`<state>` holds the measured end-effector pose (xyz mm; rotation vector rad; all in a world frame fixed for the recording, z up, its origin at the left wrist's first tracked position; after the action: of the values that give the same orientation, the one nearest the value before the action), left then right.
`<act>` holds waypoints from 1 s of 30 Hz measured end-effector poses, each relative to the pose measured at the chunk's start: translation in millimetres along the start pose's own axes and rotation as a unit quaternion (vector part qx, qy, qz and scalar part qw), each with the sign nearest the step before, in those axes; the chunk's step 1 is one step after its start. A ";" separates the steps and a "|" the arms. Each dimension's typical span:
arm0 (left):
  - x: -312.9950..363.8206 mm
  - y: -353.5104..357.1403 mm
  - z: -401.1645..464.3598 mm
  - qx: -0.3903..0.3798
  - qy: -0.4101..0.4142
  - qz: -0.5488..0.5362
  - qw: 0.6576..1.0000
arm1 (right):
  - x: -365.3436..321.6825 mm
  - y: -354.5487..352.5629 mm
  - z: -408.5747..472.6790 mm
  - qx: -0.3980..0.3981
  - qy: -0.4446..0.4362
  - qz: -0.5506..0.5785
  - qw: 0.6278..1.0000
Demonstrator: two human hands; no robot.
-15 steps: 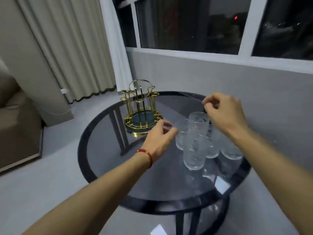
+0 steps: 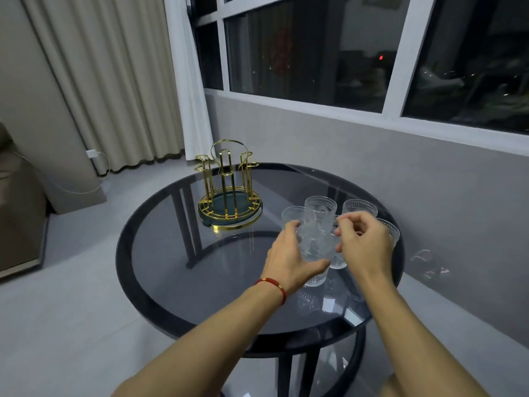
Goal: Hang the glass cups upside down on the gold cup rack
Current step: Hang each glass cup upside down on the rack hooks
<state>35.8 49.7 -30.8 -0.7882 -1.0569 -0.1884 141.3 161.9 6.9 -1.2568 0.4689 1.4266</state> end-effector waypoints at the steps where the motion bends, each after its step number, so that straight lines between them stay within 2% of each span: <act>1: -0.8 -3.5 0.4 0.004 -0.002 -0.006 1.000 | -2.4 3.7 0.2 -0.012 -0.009 -0.006 1.000; 4: -2.4 -27.8 -0.6 0.051 -0.015 -0.047 0.997 | -5.7 7.5 0.9 -0.036 -0.059 -0.032 0.997; 7: -9.1 -65.4 3.4 0.134 -0.017 -0.113 0.984 | -11.2 19.3 -6.8 -0.120 -0.112 -0.025 0.986; 10: -12.9 -99.7 9.9 0.180 -0.014 -0.207 0.962 | -25.1 44.2 -18.2 -0.186 -0.149 -0.048 0.970; 13: -25.9 -113.2 21.4 0.203 -0.057 -0.338 0.917 | -46.2 81.1 -16.1 -0.268 -0.059 -0.032 0.961; 15: -33.0 -113.4 30.6 0.199 -0.084 -0.428 0.877 | -61.1 104.3 -8.2 -0.305 0.039 0.068 0.949; 17: -38.9 -114.4 41.7 0.196 -0.091 -0.507 0.835 | -72.3 119.5 6.5 -0.312 0.097 0.188 0.926; 18: -42.7 -116.1 47.8 0.191 -0.088 -0.530 0.821 | -76.1 124.1 16.9 -0.312 0.113 0.222 0.917; 19: -45.3 -117.0 51.7 0.187 -0.084 -0.524 0.827 | -77.9 124.9 27.4 -0.310 0.125 0.237 0.912; 21: -57.3 -119.0 55.0 0.191 -0.078 -0.403 0.892 | -78.1 122.4 52.0 -0.282 0.117 0.194 0.932; 23: -78.1 -118.0 55.6 0.213 -0.067 -0.197 0.955 | -74.0 112.5 82.5 -0.212 0.089 0.098 0.968; 24: -91.9 -117.3 57.7 0.215 -0.070 -0.080 0.971 | -74.7 108.3 98.7 -0.179 0.076 0.071 0.978; 25: -106.2 -113.9 58.9 0.200 -0.077 0.024 0.977 | -76.5 105.2 113.7 -0.157 0.068 0.066 0.983; 27: -131.0 -104.9 63.0 0.142 -0.081 0.160 0.973 | -82.9 106.2 142.7 -0.131 0.054 0.071 0.987; 30: -154.7 -96.1 63.2 0.089 -0.093 0.244 0.961 | -100.4 129.9 178.3 -0.104 0.008 0.034 0.994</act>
<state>-134.5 -11.8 -96.9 -0.8892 -1.0053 0.4036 -68.2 225.4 111.0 -1.4296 0.3835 1.5549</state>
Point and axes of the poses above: each hand's wrist, its own z-axis towards the middle knuckle, its own y-axis out of the palm, x = y × z, the point moved 3 cm from there along z, towards the middle knuckle, and after that the axes turned 8 degrees about -z, right-handed, at the moved point
